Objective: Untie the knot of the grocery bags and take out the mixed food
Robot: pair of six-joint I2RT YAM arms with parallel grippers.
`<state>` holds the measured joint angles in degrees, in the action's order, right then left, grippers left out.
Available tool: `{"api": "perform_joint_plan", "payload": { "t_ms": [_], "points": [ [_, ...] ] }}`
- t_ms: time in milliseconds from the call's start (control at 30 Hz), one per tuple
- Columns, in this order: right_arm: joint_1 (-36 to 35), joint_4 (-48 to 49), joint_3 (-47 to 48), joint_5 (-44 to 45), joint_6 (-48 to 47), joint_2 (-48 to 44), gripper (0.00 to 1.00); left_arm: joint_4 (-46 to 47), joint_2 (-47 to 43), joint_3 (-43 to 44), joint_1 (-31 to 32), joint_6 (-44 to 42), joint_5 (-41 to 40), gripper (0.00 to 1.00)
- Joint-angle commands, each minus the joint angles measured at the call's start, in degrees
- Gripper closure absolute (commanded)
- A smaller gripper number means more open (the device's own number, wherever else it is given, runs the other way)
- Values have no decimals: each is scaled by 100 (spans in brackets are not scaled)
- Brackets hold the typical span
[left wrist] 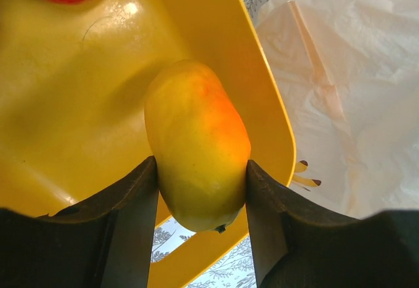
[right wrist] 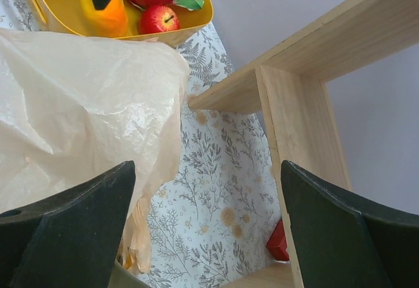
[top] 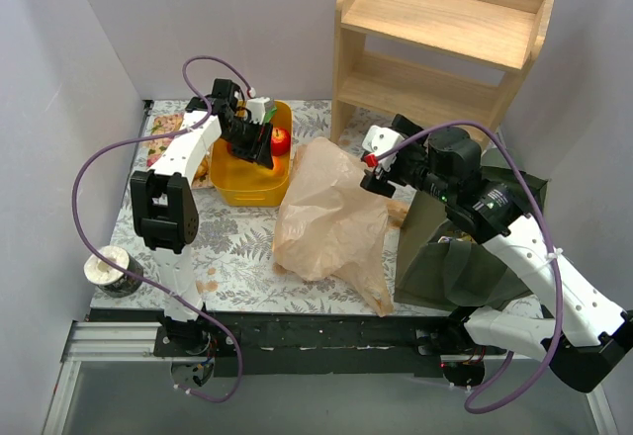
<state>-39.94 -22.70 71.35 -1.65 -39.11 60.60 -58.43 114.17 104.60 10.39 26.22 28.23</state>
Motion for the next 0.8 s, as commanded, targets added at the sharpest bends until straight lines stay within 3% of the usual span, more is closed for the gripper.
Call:
{"api": "perform_joint_plan", "payload": {
  "t_ms": [0,67,400,467,533,567,767],
  "points": [
    [66,99,10,-81,97,-13,3,-10,158,-53,7,-239,-299,100],
    [74,99,28,-90,106,13,3,68,185,-141,-11,-363,-527,97],
    [83,-6,37,-239,176,22,3,490,-70,-449,-46,-486,-1302,52],
    [83,-111,-16,-492,211,5,2,648,-219,-484,-46,-495,-1416,34],
    [83,-304,-42,-722,290,-4,2,675,-290,-440,-46,-504,-1548,29],
    [83,-349,-95,-905,325,-13,2,684,-342,-414,-46,-512,-1557,15],
    [83,-350,-306,-1083,633,13,2,631,-632,-159,-37,-398,-1654,13]
  ]
}}
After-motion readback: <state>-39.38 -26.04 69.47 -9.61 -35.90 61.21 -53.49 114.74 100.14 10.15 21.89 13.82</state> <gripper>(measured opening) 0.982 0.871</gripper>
